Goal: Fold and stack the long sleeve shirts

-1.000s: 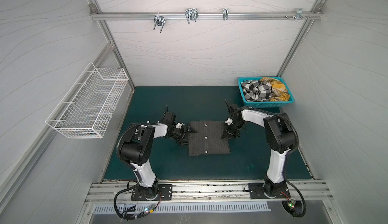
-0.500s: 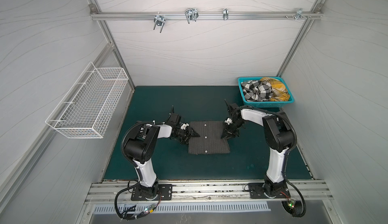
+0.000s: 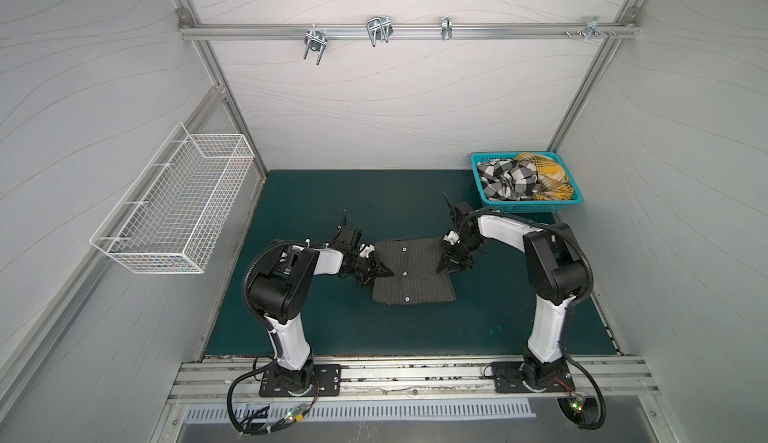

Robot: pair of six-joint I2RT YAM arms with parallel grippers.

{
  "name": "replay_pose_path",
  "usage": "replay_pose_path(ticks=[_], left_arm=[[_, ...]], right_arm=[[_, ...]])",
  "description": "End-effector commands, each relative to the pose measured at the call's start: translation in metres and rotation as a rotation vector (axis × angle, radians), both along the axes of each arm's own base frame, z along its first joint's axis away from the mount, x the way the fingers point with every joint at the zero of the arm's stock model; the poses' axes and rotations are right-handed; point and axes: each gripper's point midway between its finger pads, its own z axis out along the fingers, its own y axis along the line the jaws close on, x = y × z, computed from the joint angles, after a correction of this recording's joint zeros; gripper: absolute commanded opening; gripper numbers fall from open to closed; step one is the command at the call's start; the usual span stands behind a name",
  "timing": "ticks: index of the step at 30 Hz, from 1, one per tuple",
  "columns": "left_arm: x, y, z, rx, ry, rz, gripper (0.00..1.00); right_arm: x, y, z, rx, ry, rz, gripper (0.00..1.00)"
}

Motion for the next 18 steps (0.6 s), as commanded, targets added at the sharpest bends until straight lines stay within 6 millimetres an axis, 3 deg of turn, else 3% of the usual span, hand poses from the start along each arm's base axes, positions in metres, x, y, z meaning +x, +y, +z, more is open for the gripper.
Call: replay_pose_path(ticks=[1, 5, 18], left_arm=[[0.0, 0.017, -0.025, 0.143, 0.009, 0.031, 0.17], [0.004, 0.018, -0.012, 0.168, -0.02, 0.002, 0.15], [0.016, 0.027, 0.013, 0.273, -0.088, -0.099, 0.05]], right_arm=[[0.002, 0.0, 0.035, 0.021, -0.086, 0.01, 0.26], [-0.003, -0.007, 0.058, 0.024, -0.146, 0.004, 0.25], [-0.02, -0.032, 0.081, 0.005, -0.229, -0.053, 0.23]])
